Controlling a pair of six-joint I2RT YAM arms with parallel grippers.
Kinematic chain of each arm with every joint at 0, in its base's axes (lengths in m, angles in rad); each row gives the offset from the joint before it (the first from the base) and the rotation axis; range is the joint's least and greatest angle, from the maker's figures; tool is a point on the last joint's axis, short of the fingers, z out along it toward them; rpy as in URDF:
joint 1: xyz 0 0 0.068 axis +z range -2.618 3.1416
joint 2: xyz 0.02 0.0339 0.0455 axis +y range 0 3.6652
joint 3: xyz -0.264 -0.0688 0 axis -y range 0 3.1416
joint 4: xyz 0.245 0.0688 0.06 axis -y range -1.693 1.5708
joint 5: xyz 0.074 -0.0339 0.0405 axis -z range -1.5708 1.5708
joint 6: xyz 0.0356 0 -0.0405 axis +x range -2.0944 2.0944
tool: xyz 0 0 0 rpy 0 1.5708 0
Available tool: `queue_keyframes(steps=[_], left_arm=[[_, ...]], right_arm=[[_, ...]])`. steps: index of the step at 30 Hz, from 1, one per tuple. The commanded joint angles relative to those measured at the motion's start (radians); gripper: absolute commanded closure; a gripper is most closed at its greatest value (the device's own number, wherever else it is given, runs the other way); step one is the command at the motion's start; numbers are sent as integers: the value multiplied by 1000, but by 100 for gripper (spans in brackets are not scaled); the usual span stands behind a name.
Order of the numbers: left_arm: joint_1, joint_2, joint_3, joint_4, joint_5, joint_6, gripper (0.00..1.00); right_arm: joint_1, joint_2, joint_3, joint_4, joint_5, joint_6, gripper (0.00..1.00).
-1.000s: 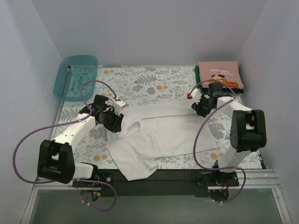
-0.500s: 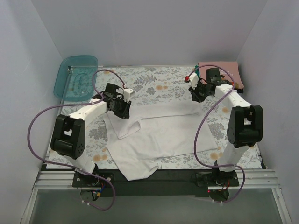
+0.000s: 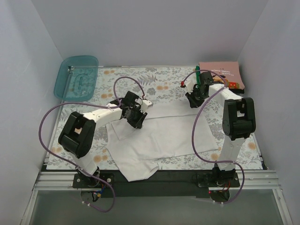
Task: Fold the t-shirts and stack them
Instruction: Fold the tshirt
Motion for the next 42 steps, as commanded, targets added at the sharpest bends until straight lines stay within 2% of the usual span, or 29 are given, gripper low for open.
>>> queue_keyframes(steps=[1,6,11,16,21,24,29,31,32,34,35,38,39,41,42], left_arm=[[63,-163,-4,-48,-14,-15,78],[167,-263,-25,-96,-51,-51,76],[308,-261,-90,-94,-121,-55,73],[390,-185,-99,-96,-133,-70,70],[434,-19,-90,-65,-175,-82,71],[457,80,-27,-59,-189,-78,71],[471,257,186,-50,-239,-50,71],[491,365,277,-66,-249,-45,71],[499,398,385,-76,-247,-45,71],[519,476,490,-105,-226,-48,71],[525,492,572,-114,-181,-50,70],[534,489,669,-161,-131,-38,68],[536,474,702,-177,-65,-26,66],[539,388,702,-192,-36,-9,60],[540,350,694,-223,51,13,56]], right_arm=[[-1,-15,58,-23,4,11,78],[19,-21,61,-29,10,19,73],[47,12,38,-29,75,15,73],[48,25,3,-29,136,4,67],[48,51,-1,-27,193,2,59],[50,75,10,-29,204,4,54],[59,162,85,-9,250,54,50],[57,225,169,5,289,71,49],[57,247,200,9,305,83,48],[59,306,310,13,337,94,46],[59,319,347,11,334,100,45],[59,322,456,0,288,120,36],[57,308,472,-10,246,126,30],[60,240,484,-49,190,126,22],[62,210,470,-59,149,125,20]])
